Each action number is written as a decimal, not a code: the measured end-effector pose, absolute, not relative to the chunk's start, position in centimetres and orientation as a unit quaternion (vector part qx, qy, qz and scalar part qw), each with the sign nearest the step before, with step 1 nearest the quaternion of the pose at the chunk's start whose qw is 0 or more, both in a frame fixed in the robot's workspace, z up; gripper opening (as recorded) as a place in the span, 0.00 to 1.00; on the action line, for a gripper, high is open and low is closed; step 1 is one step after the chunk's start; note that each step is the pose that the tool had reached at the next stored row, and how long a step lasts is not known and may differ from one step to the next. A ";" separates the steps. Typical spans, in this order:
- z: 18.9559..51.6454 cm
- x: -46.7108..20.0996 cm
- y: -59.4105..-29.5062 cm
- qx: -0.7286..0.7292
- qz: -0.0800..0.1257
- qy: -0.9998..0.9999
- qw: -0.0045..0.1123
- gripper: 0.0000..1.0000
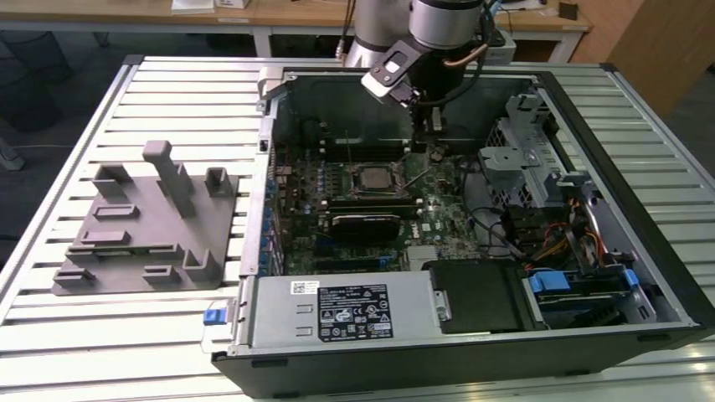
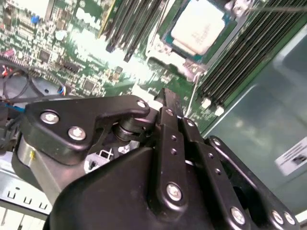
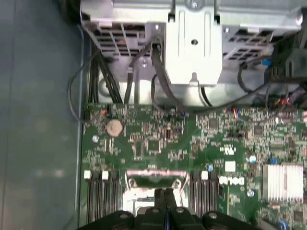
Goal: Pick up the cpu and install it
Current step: 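Close the cpu cover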
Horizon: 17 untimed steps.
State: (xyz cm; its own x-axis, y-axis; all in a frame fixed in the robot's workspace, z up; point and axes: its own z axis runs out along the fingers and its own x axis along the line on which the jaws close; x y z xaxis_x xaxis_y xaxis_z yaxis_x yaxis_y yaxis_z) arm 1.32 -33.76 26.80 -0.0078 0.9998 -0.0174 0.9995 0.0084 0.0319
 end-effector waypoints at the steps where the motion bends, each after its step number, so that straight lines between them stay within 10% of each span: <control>1: 26.8 1.6 -33.8 0.704 0.005 0.710 0.017 0.11; 17: 26.5 3.8 -33.6 0.695 0.005 0.719 0.017 0.11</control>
